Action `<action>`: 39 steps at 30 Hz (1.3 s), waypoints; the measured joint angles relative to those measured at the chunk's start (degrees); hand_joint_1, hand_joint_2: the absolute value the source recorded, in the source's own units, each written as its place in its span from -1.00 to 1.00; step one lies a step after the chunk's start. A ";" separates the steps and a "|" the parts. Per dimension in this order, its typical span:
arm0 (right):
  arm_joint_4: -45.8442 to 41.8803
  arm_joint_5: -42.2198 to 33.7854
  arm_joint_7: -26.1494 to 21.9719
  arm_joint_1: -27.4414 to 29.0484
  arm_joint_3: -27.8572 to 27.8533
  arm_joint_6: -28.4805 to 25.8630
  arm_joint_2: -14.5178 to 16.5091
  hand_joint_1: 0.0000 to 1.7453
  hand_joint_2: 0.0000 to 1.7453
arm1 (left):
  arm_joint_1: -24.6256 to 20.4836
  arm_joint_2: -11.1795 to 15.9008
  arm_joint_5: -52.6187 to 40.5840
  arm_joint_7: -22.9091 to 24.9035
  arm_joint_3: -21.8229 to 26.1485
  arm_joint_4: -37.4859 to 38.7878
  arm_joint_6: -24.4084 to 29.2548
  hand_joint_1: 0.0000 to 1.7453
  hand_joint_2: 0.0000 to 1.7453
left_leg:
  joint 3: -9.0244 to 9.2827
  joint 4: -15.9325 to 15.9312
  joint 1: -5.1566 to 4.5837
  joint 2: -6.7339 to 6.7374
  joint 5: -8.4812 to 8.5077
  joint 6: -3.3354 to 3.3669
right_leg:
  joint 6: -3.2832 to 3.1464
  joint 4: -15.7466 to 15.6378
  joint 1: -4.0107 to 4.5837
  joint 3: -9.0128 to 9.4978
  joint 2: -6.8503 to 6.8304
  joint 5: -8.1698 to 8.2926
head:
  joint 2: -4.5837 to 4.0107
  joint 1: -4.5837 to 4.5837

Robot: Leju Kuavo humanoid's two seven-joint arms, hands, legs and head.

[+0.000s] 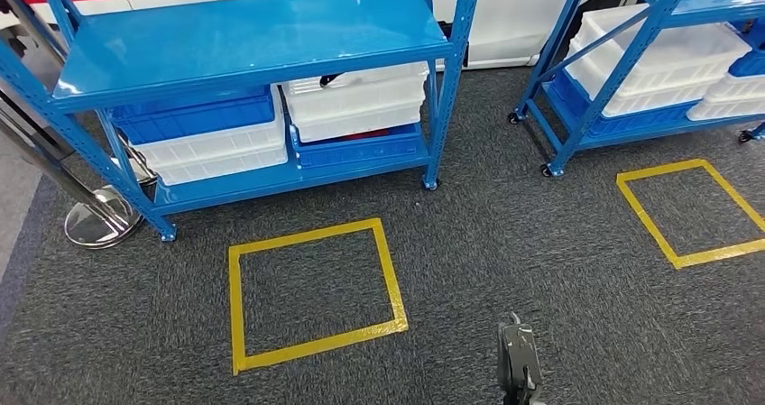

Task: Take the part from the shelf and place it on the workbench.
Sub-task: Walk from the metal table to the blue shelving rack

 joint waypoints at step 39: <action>3.14 5.52 -2.09 0.42 3.80 3.03 -1.10 -1.00 -1.00 | 0.12 -0.21 -2.05 0.76 0.89 0.00 0.05 -1.00 -1.00 | 3.18 -0.47 1.39 -4.07 -2.00 -3.65 | 0.17 -7.84 -1.32 -2.18 1.59 10.19 | 0.00 -0.02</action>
